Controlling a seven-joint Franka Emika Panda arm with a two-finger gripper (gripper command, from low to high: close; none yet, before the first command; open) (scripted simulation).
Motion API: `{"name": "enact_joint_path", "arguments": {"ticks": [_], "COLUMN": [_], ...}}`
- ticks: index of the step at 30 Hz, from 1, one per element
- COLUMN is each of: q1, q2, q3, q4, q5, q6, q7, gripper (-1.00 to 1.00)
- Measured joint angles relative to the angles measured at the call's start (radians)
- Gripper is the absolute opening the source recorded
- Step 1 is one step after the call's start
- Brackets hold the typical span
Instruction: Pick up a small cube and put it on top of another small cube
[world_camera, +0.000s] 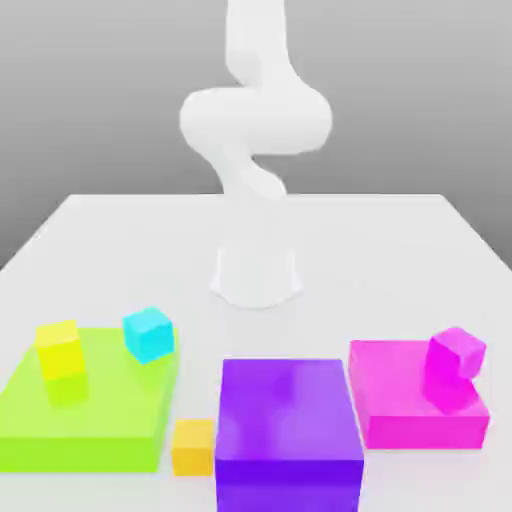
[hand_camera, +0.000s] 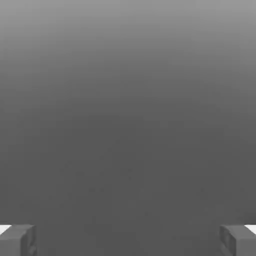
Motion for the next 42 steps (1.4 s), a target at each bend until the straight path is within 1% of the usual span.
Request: {"name": "enact_joint_path", "arguments": {"ticks": [8,15,22,27,29,33,34,40,42], "q1": [-0.097,-0.179,-0.239,-0.236,-0.225,-0.202,-0.199,-0.197,-0.201], "q2": [0.253,0.47,0.688,0.843,0.911,1.055,1.079,1.092,1.056], "q3": [0.048,0.099,0.115,0.073,0.054,0.026,0.022,0.02,0.024], "q4": [-0.09,-0.167,-0.246,-0.301,-0.301,-0.277,-0.273,-0.27,-0.277], "q5": [0.059,0.072,0.021,-0.043,-0.063,-0.086,-0.088,-0.09,-0.086], "q6": [0.129,0.241,0.355,0.436,0.484,0.598,0.618,0.63,0.601], "q7": [0.321,0.623,0.97,1.239,1.288,1.316,1.318,1.32,1.317], "gripper": [0.0,0.0,0.0,0.0,0.0,0.0,-1.0,-1.0,-1.0]}}
